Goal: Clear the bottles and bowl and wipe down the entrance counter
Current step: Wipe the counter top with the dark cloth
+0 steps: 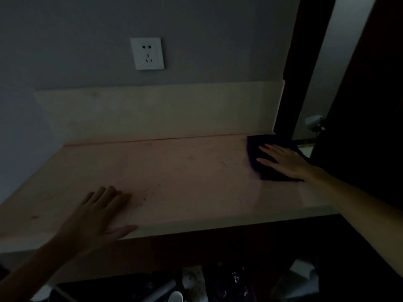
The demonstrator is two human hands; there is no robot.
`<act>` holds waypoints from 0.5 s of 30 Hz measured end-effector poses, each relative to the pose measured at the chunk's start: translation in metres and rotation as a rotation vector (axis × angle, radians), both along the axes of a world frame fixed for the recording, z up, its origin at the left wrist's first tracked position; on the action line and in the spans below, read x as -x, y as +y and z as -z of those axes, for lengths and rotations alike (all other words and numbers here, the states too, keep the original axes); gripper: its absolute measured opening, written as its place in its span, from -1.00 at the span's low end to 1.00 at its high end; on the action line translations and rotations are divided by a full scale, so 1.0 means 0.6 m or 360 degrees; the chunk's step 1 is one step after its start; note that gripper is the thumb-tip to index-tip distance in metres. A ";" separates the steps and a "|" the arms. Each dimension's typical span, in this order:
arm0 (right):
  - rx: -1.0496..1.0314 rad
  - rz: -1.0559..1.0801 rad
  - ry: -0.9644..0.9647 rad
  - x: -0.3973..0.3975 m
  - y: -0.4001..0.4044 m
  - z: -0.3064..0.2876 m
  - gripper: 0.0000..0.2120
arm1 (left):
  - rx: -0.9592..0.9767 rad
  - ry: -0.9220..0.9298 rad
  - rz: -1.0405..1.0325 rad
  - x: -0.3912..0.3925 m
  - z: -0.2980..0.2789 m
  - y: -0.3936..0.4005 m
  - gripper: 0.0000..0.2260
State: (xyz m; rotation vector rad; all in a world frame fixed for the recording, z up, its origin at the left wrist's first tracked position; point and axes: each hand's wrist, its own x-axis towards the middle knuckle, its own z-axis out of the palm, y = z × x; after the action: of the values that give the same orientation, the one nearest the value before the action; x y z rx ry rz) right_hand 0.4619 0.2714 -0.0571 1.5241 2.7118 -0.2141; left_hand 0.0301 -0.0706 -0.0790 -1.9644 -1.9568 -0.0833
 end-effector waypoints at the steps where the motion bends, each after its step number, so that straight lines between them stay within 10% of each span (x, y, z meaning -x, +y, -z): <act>1: 0.0000 0.0010 -0.0001 0.004 -0.005 0.002 0.14 | 0.0003 -0.0014 0.0001 -0.002 -0.003 -0.001 -0.30; 15: -0.0063 -0.0623 0.0029 0.399 -0.124 0.008 -0.03 | 0.0155 -0.0183 0.0342 0.088 -0.027 -0.075 -0.46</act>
State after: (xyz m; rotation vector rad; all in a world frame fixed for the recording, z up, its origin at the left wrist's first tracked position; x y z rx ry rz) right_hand 0.2227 0.1969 -0.0620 0.9691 2.9686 -0.1634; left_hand -0.0227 -0.1154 -0.0627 -2.2753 -1.8425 -0.1629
